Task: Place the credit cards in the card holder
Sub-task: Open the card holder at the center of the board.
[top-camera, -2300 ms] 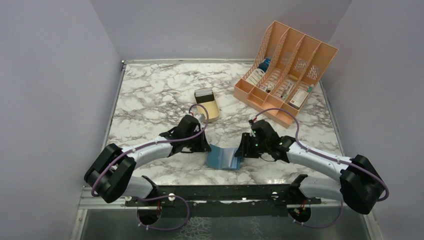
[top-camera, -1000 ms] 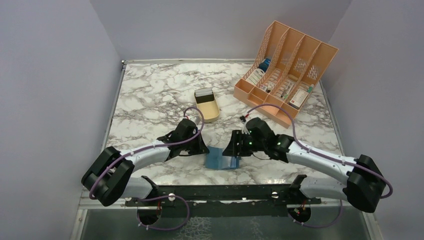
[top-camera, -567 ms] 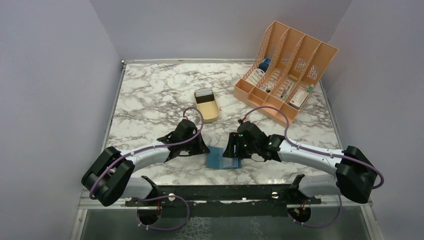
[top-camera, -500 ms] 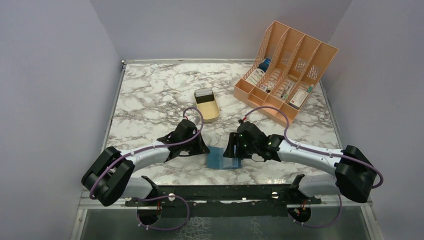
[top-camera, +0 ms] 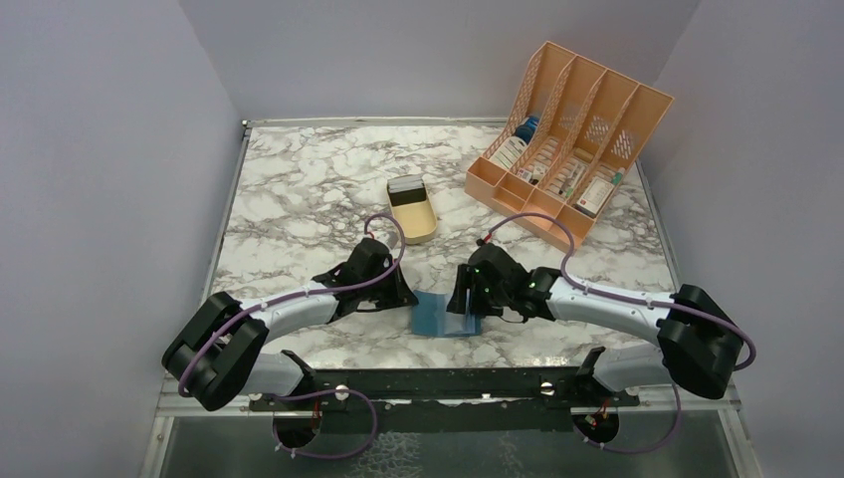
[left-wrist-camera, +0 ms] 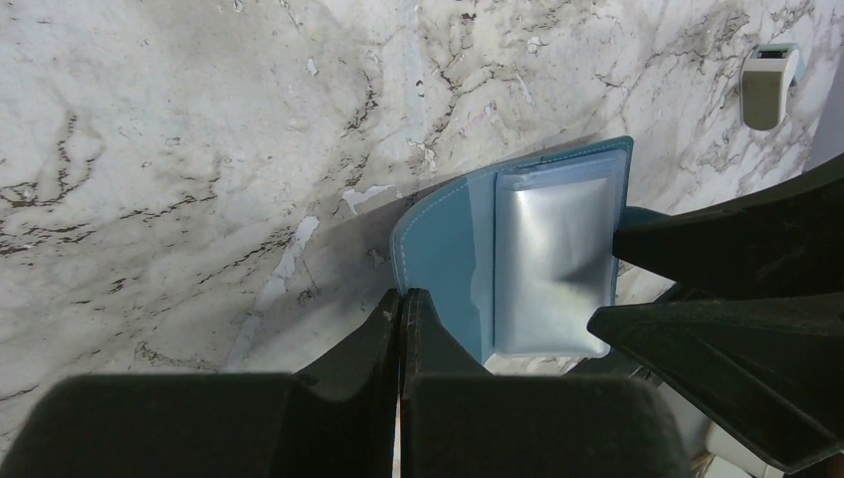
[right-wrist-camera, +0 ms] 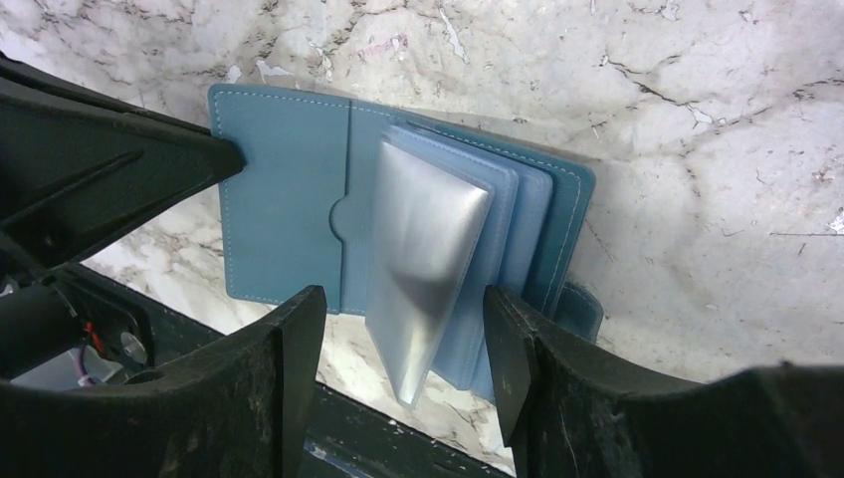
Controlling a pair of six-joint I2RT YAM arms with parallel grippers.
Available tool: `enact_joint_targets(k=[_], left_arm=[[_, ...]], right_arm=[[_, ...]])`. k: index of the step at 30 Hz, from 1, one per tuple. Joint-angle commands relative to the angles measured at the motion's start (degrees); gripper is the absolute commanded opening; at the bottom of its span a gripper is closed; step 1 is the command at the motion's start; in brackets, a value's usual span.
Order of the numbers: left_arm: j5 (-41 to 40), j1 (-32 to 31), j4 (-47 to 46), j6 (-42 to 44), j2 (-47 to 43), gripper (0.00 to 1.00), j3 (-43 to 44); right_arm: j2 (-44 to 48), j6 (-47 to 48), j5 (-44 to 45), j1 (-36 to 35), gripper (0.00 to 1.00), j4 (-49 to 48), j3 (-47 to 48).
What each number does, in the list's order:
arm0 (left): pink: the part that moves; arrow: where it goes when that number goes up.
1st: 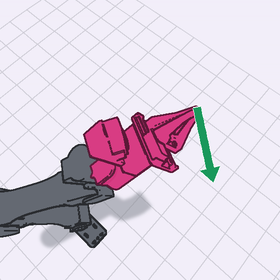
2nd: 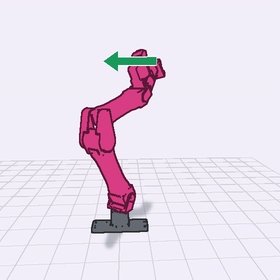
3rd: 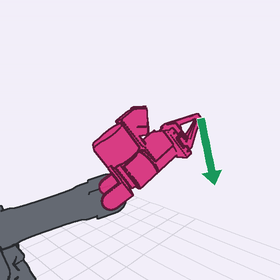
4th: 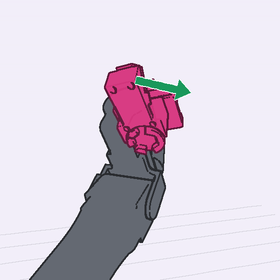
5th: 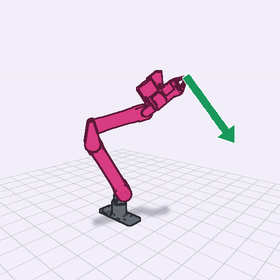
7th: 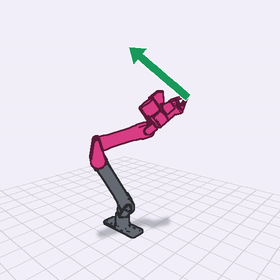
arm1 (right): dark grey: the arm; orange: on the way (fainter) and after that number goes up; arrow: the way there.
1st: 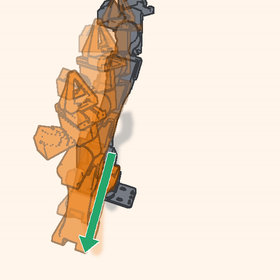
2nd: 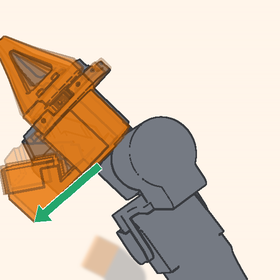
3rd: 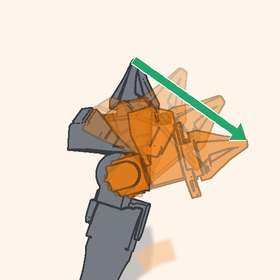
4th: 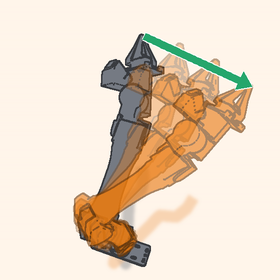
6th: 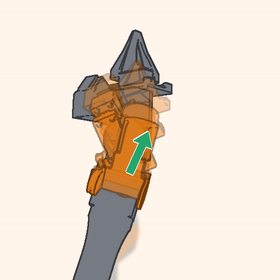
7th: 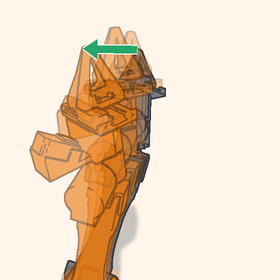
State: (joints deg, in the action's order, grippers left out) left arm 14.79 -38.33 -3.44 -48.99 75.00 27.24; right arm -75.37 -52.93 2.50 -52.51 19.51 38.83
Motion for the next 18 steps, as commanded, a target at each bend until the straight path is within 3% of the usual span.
enact_joint_targets(k=[1,18], left_arm=[[1.12,-0.09,-1.16,-0.14,0.06,0.0,-0.92],[1.39,-0.14,-1.36,-0.4,0.14,0.0,-0.92]], right_arm=[[-1.22,-0.76,1.45,-0.13,0.6,-1.93,0.26],[-1.87,-0.03,-2.38,-0.04,0.58,-7.41,-0.88]])
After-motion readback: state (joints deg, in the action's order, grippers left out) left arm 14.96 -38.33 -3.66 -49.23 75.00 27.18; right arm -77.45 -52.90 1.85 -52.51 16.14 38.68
